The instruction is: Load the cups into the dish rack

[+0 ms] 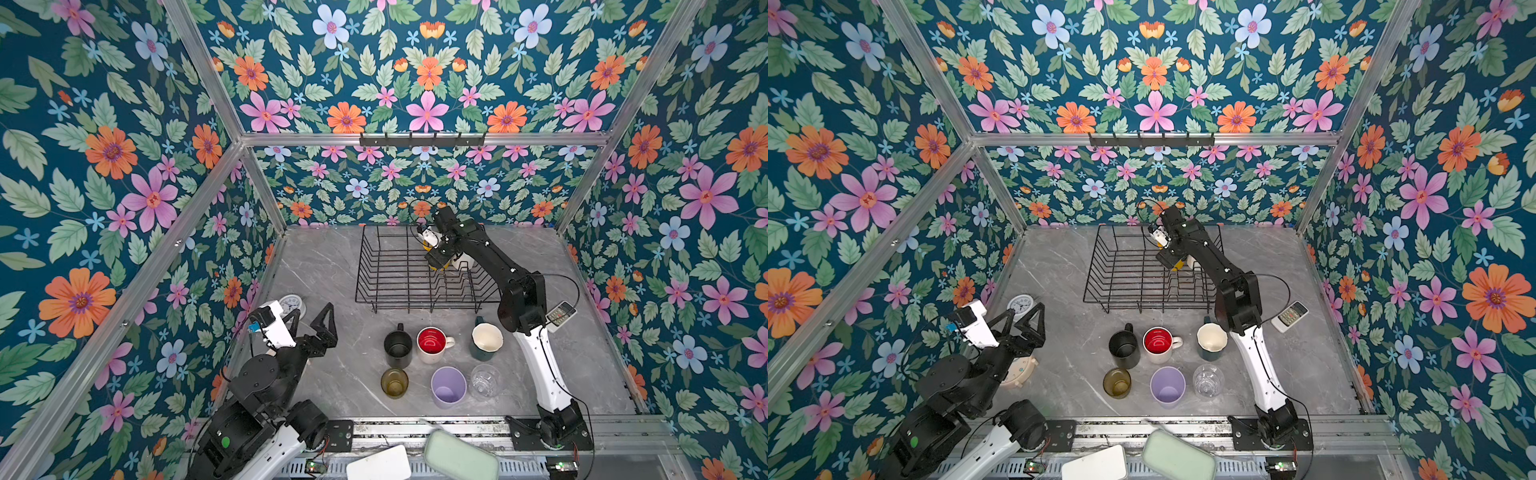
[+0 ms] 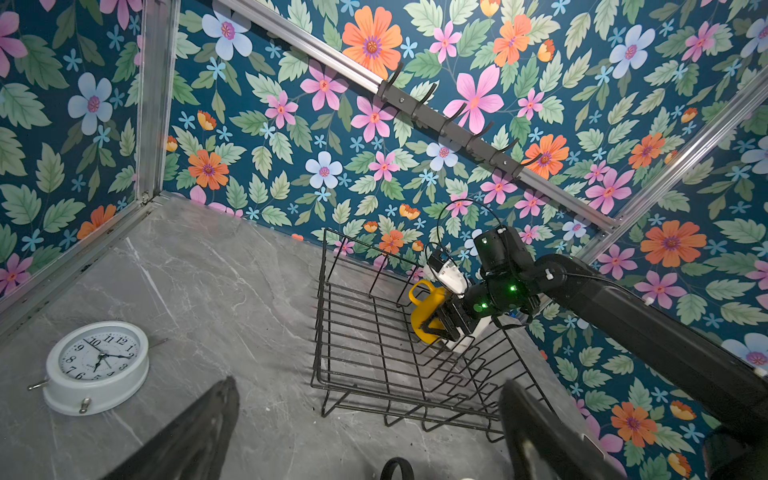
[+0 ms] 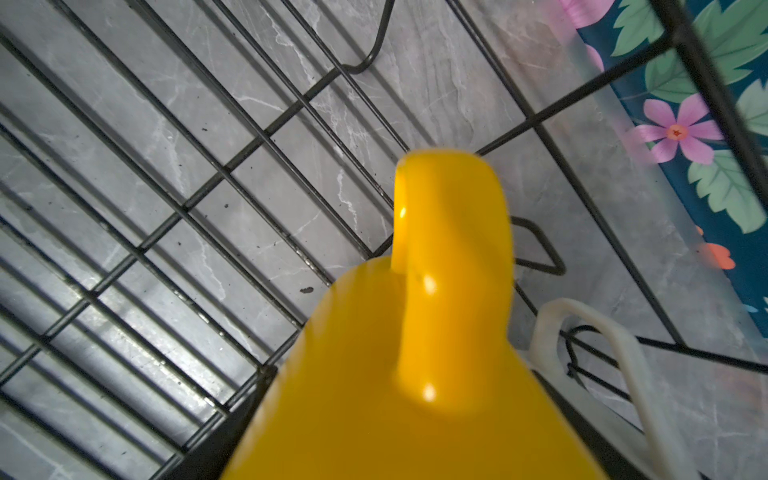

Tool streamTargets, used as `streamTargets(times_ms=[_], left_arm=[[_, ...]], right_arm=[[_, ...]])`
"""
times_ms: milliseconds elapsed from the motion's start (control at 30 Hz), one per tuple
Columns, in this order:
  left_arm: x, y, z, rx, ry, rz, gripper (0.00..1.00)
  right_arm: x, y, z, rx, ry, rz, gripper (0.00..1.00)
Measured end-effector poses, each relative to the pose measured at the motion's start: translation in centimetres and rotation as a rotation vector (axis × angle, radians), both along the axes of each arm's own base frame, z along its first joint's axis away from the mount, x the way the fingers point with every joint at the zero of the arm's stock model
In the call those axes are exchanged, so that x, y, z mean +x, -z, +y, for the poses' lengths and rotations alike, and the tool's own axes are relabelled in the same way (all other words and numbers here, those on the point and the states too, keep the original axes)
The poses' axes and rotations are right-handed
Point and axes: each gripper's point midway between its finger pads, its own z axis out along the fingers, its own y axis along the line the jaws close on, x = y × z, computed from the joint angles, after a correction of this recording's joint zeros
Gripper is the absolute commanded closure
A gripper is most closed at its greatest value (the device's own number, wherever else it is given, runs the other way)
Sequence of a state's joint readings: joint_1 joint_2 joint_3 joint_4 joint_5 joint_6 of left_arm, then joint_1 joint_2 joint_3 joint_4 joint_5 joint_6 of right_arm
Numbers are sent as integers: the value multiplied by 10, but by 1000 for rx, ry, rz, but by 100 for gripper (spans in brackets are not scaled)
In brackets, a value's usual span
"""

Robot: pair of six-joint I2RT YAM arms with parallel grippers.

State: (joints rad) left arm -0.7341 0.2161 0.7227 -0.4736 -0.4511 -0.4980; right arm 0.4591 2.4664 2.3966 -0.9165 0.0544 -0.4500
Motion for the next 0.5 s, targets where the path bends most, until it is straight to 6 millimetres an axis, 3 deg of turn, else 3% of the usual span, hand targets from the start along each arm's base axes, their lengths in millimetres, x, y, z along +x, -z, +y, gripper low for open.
streamTargets(times_ms=[167,500], left_arm=[[-1,-1,0,-5,3,-2,0],[-2,0,0,-19,4,2,0]], right_arm=[[-1,-6,0,-10,1,-12,59],[-6,-24,-2,-26,-16,-30,66]])
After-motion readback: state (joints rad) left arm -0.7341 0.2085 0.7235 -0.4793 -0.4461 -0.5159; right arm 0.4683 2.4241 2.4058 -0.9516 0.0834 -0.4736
